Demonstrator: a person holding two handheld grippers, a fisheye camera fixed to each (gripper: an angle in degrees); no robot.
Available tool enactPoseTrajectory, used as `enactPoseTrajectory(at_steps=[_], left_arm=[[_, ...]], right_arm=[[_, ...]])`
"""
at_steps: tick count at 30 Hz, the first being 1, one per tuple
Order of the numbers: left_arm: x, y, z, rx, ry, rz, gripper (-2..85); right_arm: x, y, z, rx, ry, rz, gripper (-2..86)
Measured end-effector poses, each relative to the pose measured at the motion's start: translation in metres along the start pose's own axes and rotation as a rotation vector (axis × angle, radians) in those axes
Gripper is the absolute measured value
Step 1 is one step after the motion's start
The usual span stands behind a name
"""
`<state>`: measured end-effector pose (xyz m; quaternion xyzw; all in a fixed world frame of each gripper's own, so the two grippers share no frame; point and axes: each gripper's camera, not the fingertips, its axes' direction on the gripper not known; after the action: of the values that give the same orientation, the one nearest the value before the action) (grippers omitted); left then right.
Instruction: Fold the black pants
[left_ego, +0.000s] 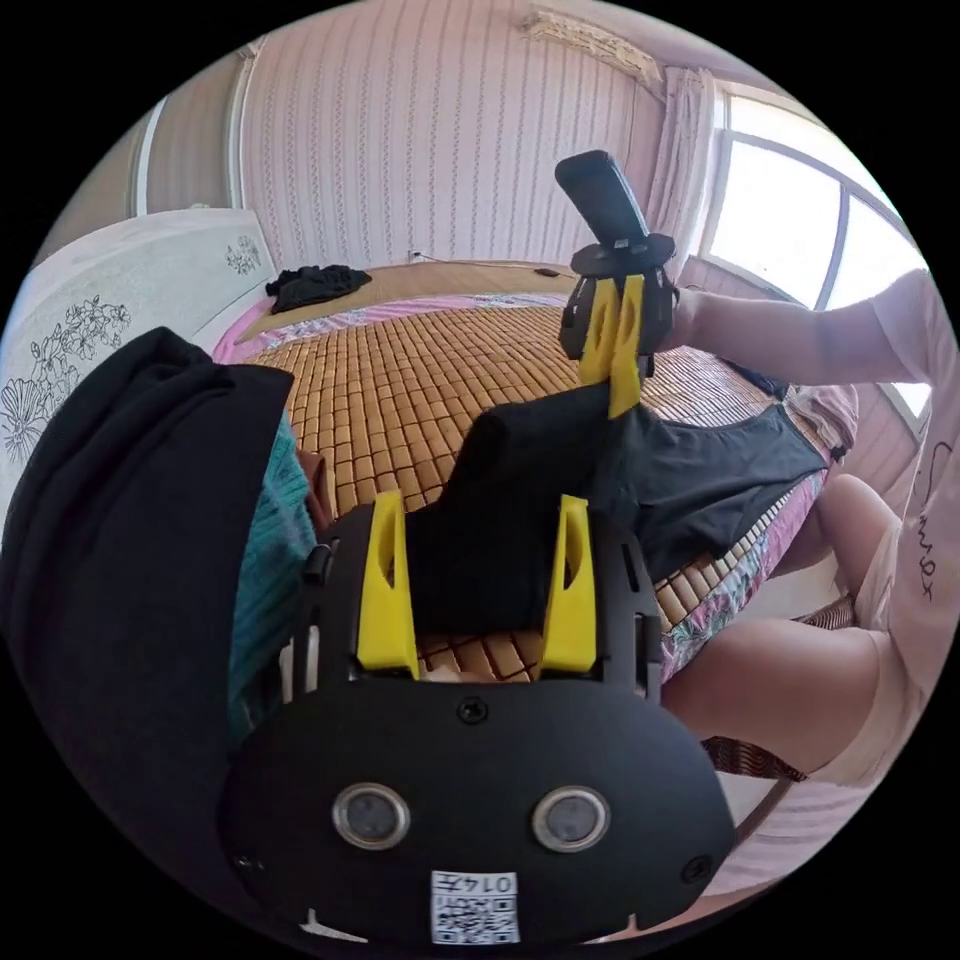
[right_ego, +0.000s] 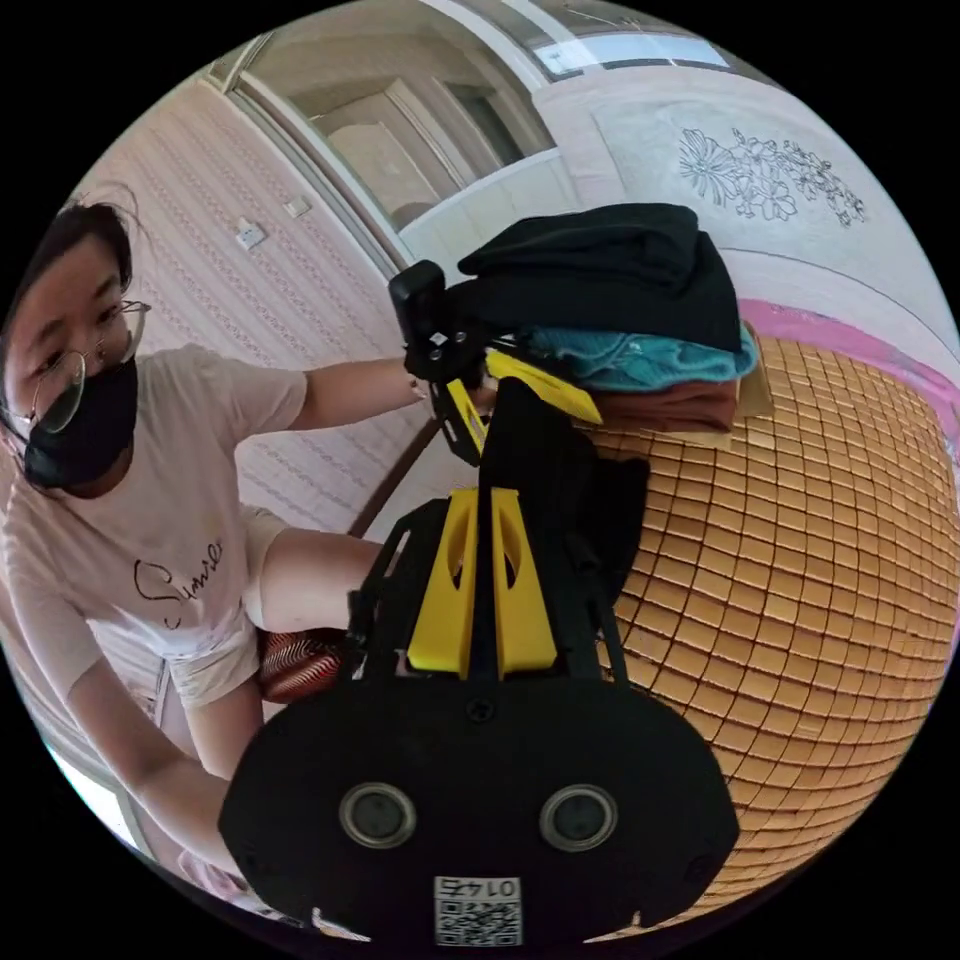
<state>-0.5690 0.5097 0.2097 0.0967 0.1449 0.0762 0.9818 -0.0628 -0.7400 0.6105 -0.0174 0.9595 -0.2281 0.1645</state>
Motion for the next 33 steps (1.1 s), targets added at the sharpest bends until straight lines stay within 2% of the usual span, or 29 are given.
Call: enactPoseTrajectory(at_steps=[2, 4, 11, 13, 16, 18, 20, 22, 23, 25, 28, 31, 33], left_arm=[[-0.005, 0.001, -0.003, -0.047, 0.097, 0.016, 10.7], [-0.011, 0.003, -0.005, -0.195, 0.155, 0.021, 1.2], [-0.034, 0.021, -0.023, -0.357, 0.161, -0.102, -0.1], [-0.035, 0.026, -0.016, -0.413, 0.184, -0.089, 1.5], [-0.027, 0.028, -0.023, -0.350, 0.203, -0.020, 10.9], [-0.022, 0.028, -0.033, -0.278, 0.195, 0.011, 12.9], [-0.018, 0.028, -0.043, -0.181, 0.251, 0.026, 10.1], [-0.018, 0.030, -0.051, -0.096, 0.368, 0.041, 0.5], [-0.019, 0.030, -0.051, -0.092, 0.373, 0.013, 0.2], [-0.027, 0.029, -0.044, -0.220, 0.355, -0.114, -0.6], [-0.041, 0.031, -0.021, -0.445, 0.318, -0.317, -0.8], [-0.050, 0.030, 0.003, -0.566, 0.225, -0.398, -0.7], [-0.053, 0.029, 0.017, -0.614, 0.182, -0.425, -0.2]], right_arm=[[-0.004, -0.019, 0.001, -0.009, -0.102, -0.080, 1.2], [0.000, -0.032, 0.004, -0.005, -0.108, -0.086, 1.2], [0.067, -0.069, 0.039, -0.103, 0.103, 0.183, 1.3], [0.079, -0.077, 0.055, -0.134, 0.037, 0.205, 1.2], [0.066, -0.089, 0.061, -0.106, -0.168, 0.089, 1.1], [0.047, -0.096, 0.062, -0.122, -0.263, -0.012, 1.1], [0.025, -0.106, 0.063, -0.138, -0.363, -0.120, 1.1], [0.016, -0.115, 0.063, -0.133, -0.402, -0.154, 1.1], [0.015, -0.120, 0.062, -0.122, -0.405, -0.147, 1.1], [0.026, -0.125, 0.065, -0.137, -0.325, -0.048, 1.1], [0.056, -0.128, 0.087, -0.250, -0.056, 0.145, 1.0], [0.076, -0.127, 0.121, -0.341, 0.011, 0.241, 0.5], [0.081, -0.123, 0.139, -0.407, 0.123, 0.282, 0.0]])
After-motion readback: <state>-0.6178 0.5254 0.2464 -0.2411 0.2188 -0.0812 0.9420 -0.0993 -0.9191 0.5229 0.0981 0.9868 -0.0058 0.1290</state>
